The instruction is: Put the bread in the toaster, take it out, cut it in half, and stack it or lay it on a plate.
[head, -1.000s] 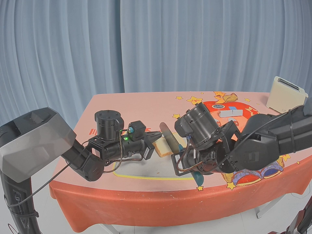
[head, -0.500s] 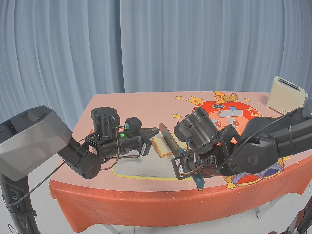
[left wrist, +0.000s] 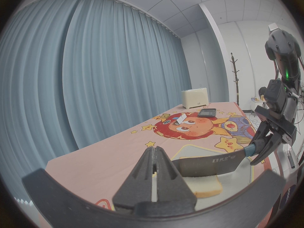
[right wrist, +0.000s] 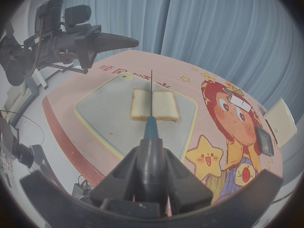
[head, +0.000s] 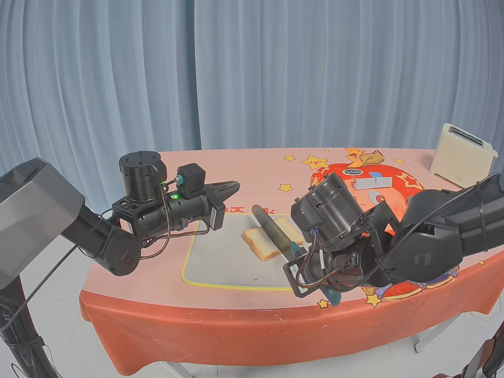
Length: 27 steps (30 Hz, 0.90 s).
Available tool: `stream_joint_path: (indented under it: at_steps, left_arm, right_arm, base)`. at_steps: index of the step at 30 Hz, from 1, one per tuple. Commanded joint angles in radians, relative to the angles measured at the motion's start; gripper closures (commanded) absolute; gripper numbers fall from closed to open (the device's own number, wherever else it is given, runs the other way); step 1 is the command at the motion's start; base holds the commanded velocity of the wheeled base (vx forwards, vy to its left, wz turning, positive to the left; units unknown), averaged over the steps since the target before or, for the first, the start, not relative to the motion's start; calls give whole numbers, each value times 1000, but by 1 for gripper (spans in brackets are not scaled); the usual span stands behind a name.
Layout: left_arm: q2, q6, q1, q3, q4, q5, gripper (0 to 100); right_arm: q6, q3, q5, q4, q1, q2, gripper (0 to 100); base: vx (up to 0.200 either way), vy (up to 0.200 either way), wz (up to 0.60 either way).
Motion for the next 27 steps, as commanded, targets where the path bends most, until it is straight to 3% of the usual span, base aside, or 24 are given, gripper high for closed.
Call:
stream_joint_path:
  at_steps: [1,10,27]
  left_arm:
    - [0,1,-26,0,-2,1,100]
    - [162,38,-132,-75,-6,4,100]
    - [175,40,-127,-106,1,15,100]
  right_arm:
    - [-2,2,1,0,9,-6,100]
    - [7,4,1,-2,12,-1,100]
    - [12,1,-1,-17,6,-9,100]
  base:
    - [0,0,0]
    - [0,0,0]
    - [0,0,0]
